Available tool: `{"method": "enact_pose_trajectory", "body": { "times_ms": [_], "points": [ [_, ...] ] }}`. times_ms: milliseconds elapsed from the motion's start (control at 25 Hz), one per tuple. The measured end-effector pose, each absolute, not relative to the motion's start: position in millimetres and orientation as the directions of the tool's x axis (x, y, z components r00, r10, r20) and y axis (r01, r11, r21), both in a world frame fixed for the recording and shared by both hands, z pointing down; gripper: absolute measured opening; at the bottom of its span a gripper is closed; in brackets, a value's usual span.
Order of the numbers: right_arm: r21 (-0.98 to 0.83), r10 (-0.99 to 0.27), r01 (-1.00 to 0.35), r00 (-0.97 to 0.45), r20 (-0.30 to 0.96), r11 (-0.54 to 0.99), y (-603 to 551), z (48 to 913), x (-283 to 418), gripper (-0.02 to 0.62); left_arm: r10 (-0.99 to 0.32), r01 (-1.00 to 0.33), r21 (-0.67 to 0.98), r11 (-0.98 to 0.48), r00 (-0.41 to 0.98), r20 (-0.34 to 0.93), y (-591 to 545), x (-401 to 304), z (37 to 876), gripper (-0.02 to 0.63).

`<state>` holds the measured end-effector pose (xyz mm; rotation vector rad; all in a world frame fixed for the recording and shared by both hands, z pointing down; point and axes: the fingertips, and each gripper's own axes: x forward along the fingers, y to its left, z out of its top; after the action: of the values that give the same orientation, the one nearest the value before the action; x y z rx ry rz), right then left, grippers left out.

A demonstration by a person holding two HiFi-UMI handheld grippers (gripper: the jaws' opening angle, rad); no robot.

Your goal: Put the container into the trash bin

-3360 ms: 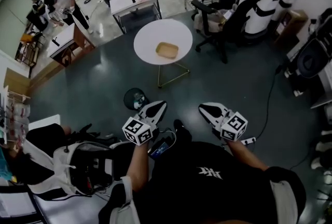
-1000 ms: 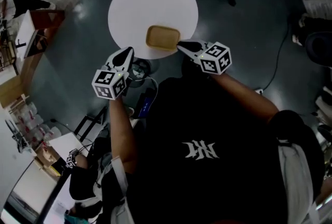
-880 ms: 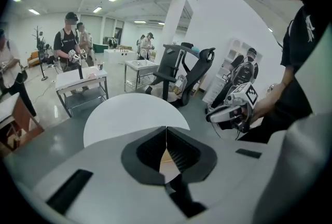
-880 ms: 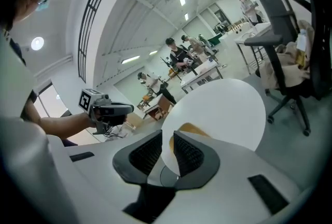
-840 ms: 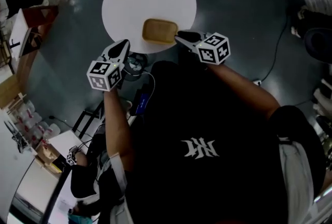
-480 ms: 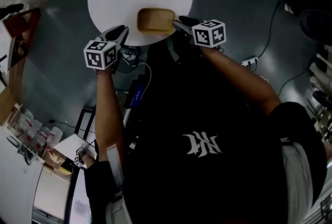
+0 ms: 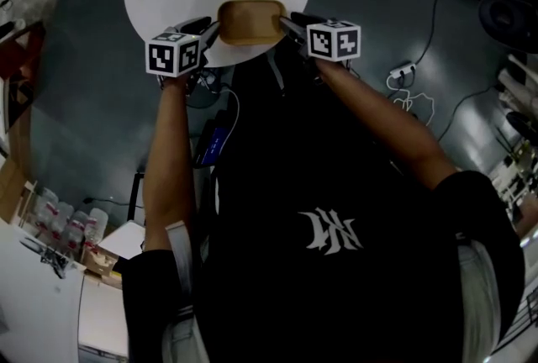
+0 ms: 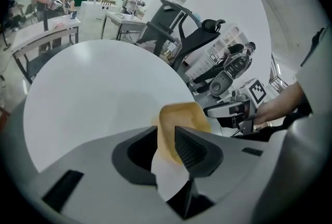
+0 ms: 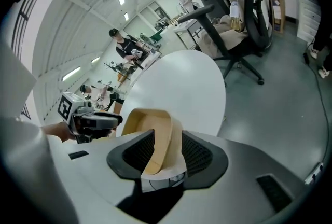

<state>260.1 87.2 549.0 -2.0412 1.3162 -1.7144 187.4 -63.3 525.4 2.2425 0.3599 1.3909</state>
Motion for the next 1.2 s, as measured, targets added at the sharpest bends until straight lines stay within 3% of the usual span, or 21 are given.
{"method": "enact_pose_trajectory", "body": {
  "times_ms": [240, 480, 720, 1000, 1200],
  "points": [
    [-0.584, -0.659, -0.518, -0.05, 0.75, -0.625, 89, 566, 265, 0.166, 0.504, -0.034, 0.565, -0.824, 0.411, 0.76, -56, 192, 551, 0.081],
    [-0.572, -0.649, -0.547, -0.067, 0.758, -0.611, 89, 571, 264, 0.07, 0.508, -0.057, 0.589, -0.806, 0.444, 0.738, -46, 193, 556, 0.044],
    [-0.569, -0.653, -0.547, -0.052, 0.755, -0.615, 95, 563, 256, 0.056, 0.514, -0.057, 0.6, -0.798, 0.456, 0.726, -38, 185, 546, 0.032],
    [-0.569, -0.653, -0.612, -0.11, 0.749, -0.55, 56, 558, 263, 0.049, 0.471, -0.129, 0.604, -0.786, 0.507, 0.721, -71, 180, 551, 0.021],
    [-0.59, -0.668, -0.679, -0.194, 0.719, -0.437, 64, 550, 269, 0.049, 0.352, -0.235, 0.56, -0.795, 0.572, 0.74, -53, 173, 539, 0.02]
  ]
}}
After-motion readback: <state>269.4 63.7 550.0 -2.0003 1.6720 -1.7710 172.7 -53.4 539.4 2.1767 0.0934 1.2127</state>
